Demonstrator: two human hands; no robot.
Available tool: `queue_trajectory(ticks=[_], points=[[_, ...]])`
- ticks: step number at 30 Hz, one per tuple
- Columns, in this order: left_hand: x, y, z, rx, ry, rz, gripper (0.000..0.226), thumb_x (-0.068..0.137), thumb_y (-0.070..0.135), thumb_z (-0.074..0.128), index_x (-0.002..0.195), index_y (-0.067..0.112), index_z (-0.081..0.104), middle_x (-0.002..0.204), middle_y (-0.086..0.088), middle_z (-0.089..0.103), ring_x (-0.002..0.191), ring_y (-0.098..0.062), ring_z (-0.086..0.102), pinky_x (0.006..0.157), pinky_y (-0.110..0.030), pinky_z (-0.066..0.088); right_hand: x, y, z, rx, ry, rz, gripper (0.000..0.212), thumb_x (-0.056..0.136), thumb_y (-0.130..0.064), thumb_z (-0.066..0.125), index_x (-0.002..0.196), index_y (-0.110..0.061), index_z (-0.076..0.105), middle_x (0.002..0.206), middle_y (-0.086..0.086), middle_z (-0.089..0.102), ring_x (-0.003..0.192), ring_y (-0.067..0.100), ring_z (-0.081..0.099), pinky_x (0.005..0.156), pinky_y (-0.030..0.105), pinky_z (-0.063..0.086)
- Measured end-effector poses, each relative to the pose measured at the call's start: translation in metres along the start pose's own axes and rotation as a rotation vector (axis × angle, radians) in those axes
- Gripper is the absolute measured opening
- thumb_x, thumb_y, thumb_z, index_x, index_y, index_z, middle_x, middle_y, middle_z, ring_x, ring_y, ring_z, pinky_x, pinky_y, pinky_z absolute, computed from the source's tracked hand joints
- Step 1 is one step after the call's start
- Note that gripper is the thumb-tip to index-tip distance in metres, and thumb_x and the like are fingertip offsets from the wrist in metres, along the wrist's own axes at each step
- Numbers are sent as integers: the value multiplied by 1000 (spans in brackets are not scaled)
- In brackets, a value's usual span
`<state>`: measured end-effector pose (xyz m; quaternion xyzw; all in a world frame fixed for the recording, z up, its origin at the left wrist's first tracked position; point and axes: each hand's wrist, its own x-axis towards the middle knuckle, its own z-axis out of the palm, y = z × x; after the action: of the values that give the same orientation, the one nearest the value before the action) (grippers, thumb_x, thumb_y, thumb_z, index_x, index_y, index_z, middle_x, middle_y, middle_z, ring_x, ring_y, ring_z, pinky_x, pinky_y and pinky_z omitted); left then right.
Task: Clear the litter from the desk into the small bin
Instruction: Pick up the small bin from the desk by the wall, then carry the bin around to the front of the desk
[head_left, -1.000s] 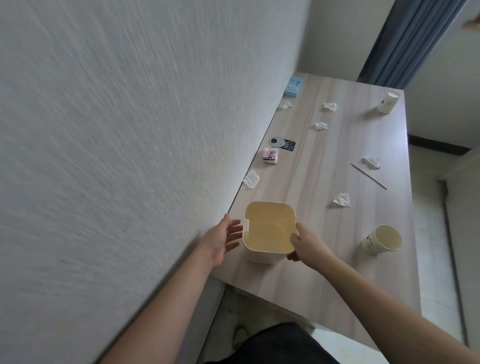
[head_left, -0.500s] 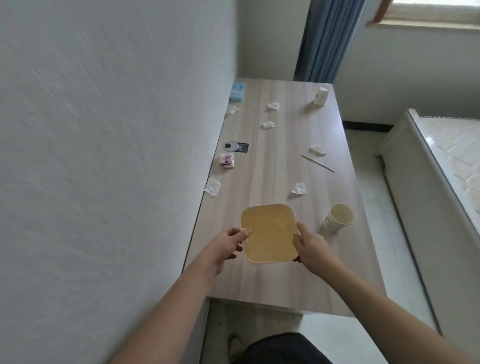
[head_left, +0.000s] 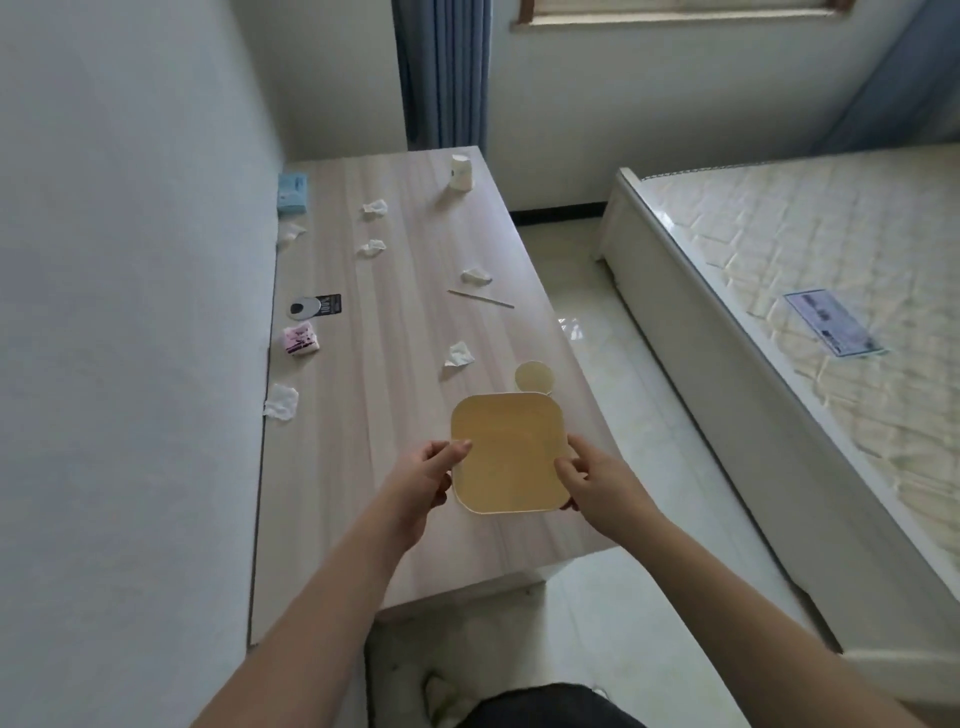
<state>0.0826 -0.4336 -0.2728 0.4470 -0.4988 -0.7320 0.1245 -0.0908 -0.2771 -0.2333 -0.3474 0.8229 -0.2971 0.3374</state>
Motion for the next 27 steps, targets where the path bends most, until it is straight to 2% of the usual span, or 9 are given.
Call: queue_trajectory(ticks=[3,6,9,12,17,20,23,27], points=[[-6,7,25,16,15,37,46,69,49,74,91,10,62,55,12,53,50,-10,38,53,-25,32,-10,17,-17,-5,21,-21,34,96,-42,44,129,-39,49,93,-19,66,74,-3,64,65,18,46],[-13,11,60,25,8,53,57,63,54,76,95,9,64,72,0,62,67,-20,49,68,-37,41,-24,38,-39,1,28,-32,35,97,-42,43,130,-33,50,108,-11,67,89,4,63,69,19,47],[-21,11,100,37,-5,54,61,62,56,75,98,8,64,77,-4,67,72,-23,57,74,-41,47,-43,62,-71,18,29,-71,39,97,-45,42,135,-36,47,109,-14,63,89,0,61,64,14,44],[-29,8,143,47,-18,56,61,67,56,73,104,8,63,78,-7,64,76,-26,55,76,-43,46,-68,95,-106,6,6,-110,42,96,-46,46,137,-41,40,115,-20,59,92,-6,59,68,13,45],[-39,0,212,50,-46,42,54,70,52,73,101,10,61,51,12,54,63,-17,46,71,-37,40,-99,167,-163,-17,81,-81,52,93,-50,49,141,-41,35,132,-17,54,103,-2,58,88,23,49],[-40,-3,245,41,-62,33,38,79,46,71,95,13,59,49,15,53,52,-8,46,61,-27,40,-111,202,-193,-20,132,-49,50,92,-52,48,140,-44,37,136,-14,54,108,0,57,94,29,49],[-37,-4,270,50,-59,23,28,85,38,68,95,13,58,49,16,55,43,-2,45,52,-21,39,-115,225,-215,-78,173,-19,48,92,-53,46,139,-50,34,137,-15,51,111,-1,53,94,28,46],[-28,0,289,62,-61,4,28,87,33,68,100,9,59,50,14,55,45,-4,45,52,-21,41,-104,241,-237,-171,225,1,51,94,-51,44,143,-46,31,143,-12,46,124,7,47,93,23,35]])
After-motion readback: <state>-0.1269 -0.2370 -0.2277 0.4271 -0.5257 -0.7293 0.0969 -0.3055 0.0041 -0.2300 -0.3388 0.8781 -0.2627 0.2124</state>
